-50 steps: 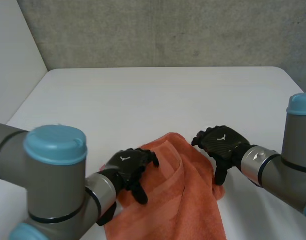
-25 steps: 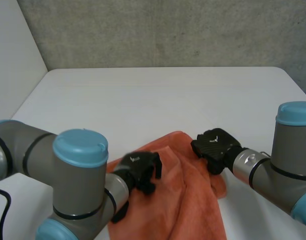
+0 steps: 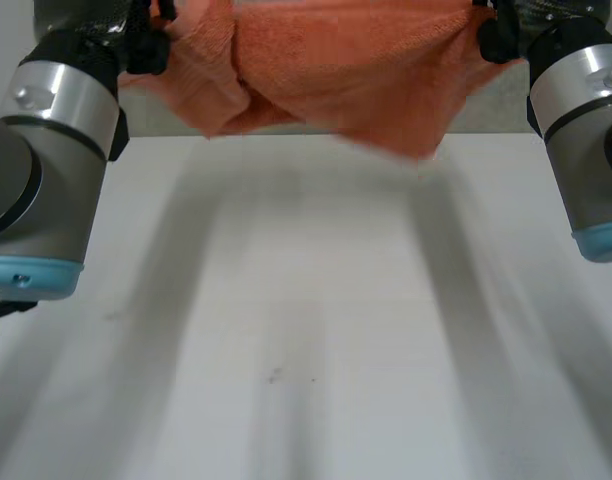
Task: Fold the laundry
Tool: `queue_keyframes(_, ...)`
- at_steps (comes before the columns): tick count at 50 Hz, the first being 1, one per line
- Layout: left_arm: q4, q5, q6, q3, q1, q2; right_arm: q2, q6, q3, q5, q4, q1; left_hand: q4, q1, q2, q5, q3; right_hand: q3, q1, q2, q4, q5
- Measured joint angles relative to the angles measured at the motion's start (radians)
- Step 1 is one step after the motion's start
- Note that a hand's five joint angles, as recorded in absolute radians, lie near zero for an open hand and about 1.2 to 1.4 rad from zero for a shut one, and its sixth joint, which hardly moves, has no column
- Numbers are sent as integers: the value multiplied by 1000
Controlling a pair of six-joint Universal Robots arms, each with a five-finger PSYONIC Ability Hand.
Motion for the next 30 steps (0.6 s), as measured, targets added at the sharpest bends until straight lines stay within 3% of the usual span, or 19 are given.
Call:
queue_keyframes(8,28,16,-14,-307,49,24,-24,-118,256,-153,120,-7,0,0,1,0,0,5,0,6,6,0)
queue_keyframes(12,23,29,-19,-440,65,-19,20,-217,381,-190,199,-10,0,0,1,0,0,5,0,6,6,0)
queue_keyframes(22,-22,41,-12,-578,141,-98,106,-367,522,-180,309,-10,-66,-4,-61,-13,-59,5,0,6,6,0)
queue_keyframes(25,-59,43,-9,-588,169,-89,103,-369,524,-175,328,-11,-174,-135,-171,-132,-168,5,-1,6,6,0)
queue_keyframes(30,-169,48,-2,-582,191,-40,56,-361,517,-173,362,-12,-373,-306,-369,-334,-366,-364,-259,-361,-370,-328)
